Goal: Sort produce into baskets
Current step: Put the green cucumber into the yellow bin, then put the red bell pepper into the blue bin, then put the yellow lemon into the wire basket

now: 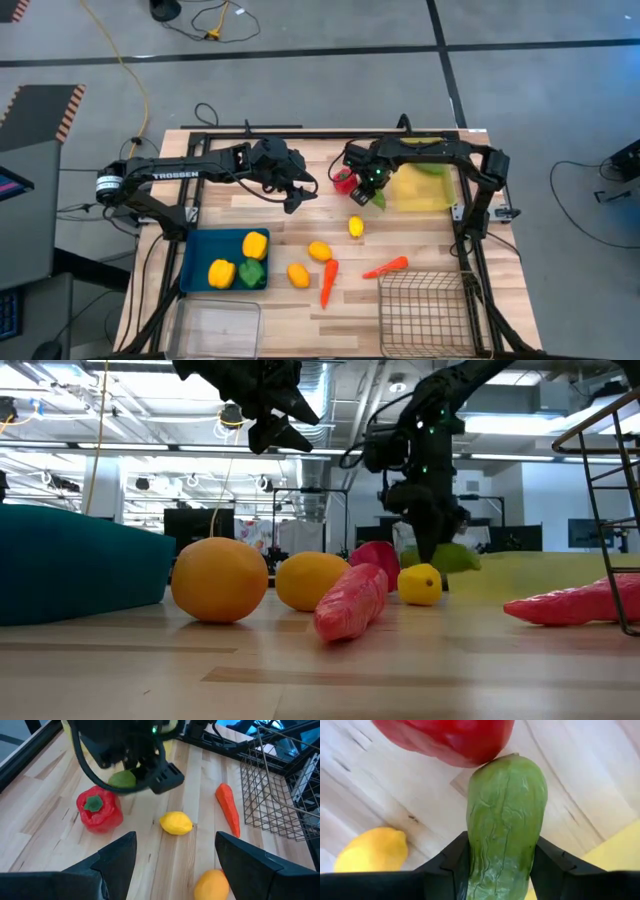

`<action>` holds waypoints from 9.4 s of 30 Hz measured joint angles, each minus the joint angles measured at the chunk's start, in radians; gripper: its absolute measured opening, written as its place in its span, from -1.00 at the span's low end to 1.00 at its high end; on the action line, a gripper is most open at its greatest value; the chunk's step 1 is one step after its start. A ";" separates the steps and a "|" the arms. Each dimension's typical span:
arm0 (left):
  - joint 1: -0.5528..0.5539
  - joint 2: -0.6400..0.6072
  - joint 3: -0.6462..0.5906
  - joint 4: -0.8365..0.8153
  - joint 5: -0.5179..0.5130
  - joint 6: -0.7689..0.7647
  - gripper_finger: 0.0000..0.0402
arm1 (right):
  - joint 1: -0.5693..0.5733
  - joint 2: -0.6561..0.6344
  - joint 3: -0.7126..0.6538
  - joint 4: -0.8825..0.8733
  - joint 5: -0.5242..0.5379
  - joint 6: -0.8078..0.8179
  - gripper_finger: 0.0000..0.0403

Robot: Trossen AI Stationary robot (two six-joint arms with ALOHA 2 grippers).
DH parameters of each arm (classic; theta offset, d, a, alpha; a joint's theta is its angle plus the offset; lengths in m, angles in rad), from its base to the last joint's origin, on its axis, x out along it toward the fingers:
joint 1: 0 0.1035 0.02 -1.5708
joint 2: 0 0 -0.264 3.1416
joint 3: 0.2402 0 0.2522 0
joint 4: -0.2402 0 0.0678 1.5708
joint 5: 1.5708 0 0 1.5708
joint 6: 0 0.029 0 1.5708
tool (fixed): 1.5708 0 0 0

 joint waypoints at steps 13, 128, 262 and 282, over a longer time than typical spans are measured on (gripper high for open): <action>0.000 0.000 0.000 0.000 -0.026 0.001 0.28 | -0.079 -0.204 0.043 -0.196 0.019 -0.066 -0.03; 0.008 0.561 0.001 0.640 -0.334 0.005 0.96 | -0.328 -0.309 -0.163 -0.200 0.169 -0.121 0.42; -0.648 -0.246 -0.377 -0.749 -0.339 -0.890 0.97 | -0.153 -0.307 0.060 -0.127 0.027 -0.121 0.42; -0.648 -0.246 -0.377 -0.736 -0.341 -0.890 0.97 | 0.230 -0.303 -0.035 0.135 0.012 -0.024 0.42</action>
